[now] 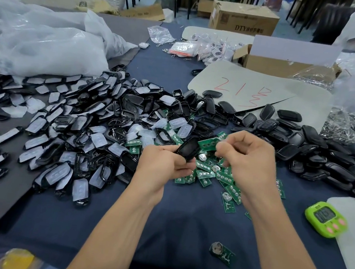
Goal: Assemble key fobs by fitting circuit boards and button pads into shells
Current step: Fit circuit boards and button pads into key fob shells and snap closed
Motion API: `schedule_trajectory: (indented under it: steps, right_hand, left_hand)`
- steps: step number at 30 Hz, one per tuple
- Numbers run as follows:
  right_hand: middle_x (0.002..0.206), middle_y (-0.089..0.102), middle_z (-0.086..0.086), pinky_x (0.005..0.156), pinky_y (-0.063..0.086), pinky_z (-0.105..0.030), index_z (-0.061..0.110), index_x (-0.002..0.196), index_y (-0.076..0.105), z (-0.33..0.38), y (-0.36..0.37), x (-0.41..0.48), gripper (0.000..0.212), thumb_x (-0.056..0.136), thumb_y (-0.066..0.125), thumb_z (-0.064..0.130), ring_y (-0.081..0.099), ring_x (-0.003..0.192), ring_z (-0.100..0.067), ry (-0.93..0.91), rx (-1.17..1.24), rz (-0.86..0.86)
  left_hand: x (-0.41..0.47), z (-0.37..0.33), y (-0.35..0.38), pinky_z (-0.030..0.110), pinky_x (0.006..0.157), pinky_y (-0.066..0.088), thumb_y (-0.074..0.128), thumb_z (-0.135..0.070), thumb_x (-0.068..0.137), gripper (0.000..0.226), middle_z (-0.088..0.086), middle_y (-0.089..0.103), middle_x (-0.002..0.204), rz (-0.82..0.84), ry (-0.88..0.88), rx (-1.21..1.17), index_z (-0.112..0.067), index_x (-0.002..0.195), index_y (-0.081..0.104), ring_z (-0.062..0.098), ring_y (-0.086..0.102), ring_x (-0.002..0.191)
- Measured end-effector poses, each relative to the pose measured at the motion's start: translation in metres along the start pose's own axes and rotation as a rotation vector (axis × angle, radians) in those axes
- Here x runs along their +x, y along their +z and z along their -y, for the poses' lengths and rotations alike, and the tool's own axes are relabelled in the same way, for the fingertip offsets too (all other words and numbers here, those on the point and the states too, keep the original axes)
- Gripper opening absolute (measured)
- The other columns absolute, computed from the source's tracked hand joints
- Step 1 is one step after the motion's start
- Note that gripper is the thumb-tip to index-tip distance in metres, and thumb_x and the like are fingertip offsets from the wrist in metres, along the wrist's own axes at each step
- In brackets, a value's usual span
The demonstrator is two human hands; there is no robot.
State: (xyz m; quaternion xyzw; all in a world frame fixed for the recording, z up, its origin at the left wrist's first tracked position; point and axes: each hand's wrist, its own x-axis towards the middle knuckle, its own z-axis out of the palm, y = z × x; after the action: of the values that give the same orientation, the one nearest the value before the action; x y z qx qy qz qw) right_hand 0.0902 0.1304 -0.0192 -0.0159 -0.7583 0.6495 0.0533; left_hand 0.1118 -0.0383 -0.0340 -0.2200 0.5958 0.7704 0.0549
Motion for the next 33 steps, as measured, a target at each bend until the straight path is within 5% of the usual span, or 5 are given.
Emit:
schedule_trajectory:
  steps: [10,26,30,33]
  right_hand:
    - [0.062,0.068,-0.007,0.051,0.05,-0.022,0.007,0.092,0.073,0.004,-0.011,0.003,0.019,0.09,0.067,-0.01,0.064,0.055,-0.017,0.063,0.324,-0.016]
    - [0.066,0.074,-0.006,0.05,0.045,-0.019,0.026,0.07,0.076,0.015,-0.001,-0.006,0.023,0.084,0.075,0.007,0.059,0.052,-0.012,-0.025,0.131,-0.107]
    - [0.07,0.075,0.0,0.066,0.054,-0.031,0.028,0.078,0.076,0.019,-0.004,-0.005,0.007,0.077,0.076,0.021,0.067,0.065,-0.012,-0.034,0.02,-0.059]
    - [0.066,0.073,0.003,0.064,0.052,-0.035,0.03,0.077,0.076,0.02,0.001,-0.008,0.005,0.073,0.075,0.028,0.062,0.06,-0.01,-0.04,-0.056,-0.054]
  left_hand:
    - [-0.003,-0.002,-0.001,0.021,0.06,0.059,0.056,0.005,0.092,0.025,0.017,0.08,0.086,0.071,0.033,0.065,-0.004,0.089,0.079,0.017,0.077,0.07]
    - [-0.003,-0.001,-0.007,0.022,0.063,0.06,0.065,0.002,0.097,0.017,0.02,0.079,0.091,0.125,0.051,0.012,0.008,0.113,0.068,0.019,0.078,0.074]
    - [-0.004,0.0,-0.009,0.021,0.063,0.06,0.065,0.001,0.097,0.011,0.019,0.08,0.09,0.144,0.065,0.018,0.002,0.102,0.074,0.017,0.078,0.074]
    - [-0.006,-0.001,-0.009,0.022,0.063,0.06,0.065,0.001,0.097,0.011,0.018,0.08,0.091,0.139,0.068,0.009,0.001,0.103,0.075,0.018,0.078,0.074]
